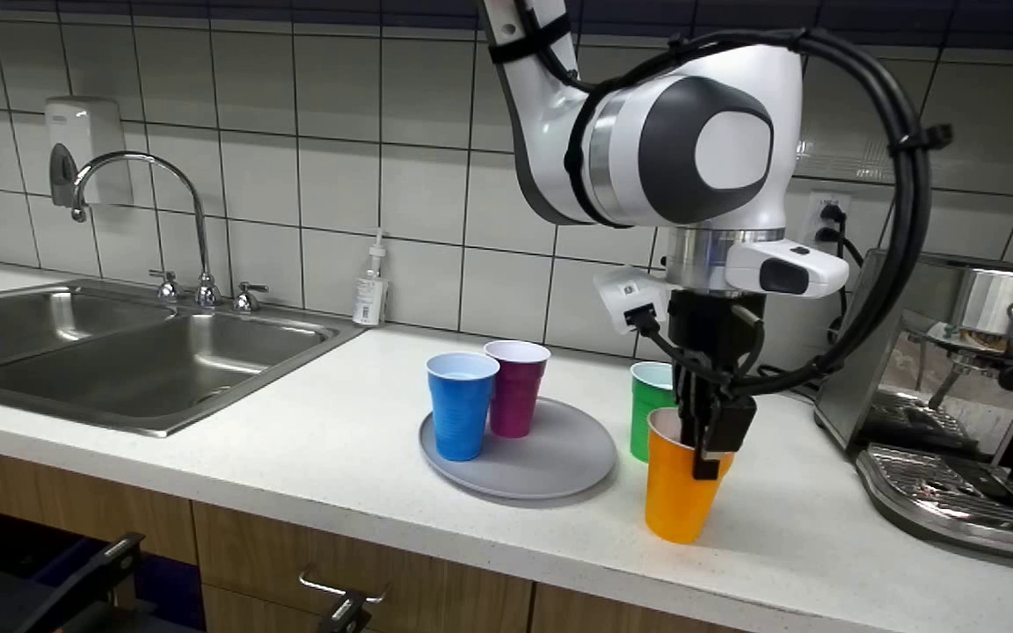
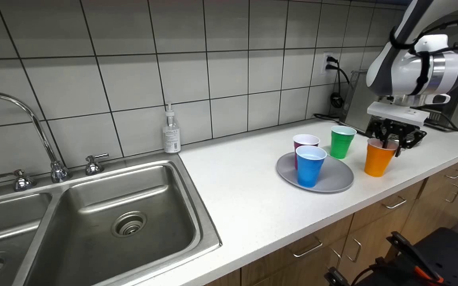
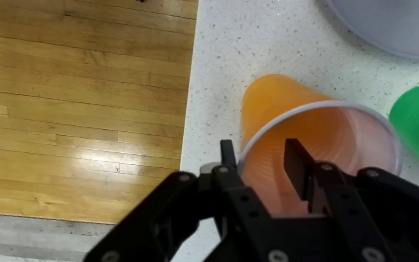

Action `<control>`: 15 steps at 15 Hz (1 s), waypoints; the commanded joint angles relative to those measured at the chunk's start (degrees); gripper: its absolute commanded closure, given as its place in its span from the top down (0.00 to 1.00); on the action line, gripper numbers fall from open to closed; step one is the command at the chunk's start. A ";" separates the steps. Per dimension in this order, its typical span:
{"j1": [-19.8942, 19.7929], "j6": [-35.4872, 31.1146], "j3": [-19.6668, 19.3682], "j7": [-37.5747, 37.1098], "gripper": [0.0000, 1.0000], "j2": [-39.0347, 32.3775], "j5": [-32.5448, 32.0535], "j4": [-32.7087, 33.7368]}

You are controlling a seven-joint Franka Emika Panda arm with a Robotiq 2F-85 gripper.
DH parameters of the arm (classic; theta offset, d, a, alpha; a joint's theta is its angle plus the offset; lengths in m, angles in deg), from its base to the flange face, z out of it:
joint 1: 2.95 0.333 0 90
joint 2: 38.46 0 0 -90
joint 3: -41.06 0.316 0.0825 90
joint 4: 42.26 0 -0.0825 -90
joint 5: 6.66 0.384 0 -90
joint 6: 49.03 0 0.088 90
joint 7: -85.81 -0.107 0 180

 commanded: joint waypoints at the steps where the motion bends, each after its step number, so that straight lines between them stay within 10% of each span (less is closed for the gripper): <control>1: -0.75 0.94 0.32 2.45 0.10 0.06 1.18 0.85; 15: 0.13 1.93 -0.81 4.35 0.01 7.50 -1.46 -3.27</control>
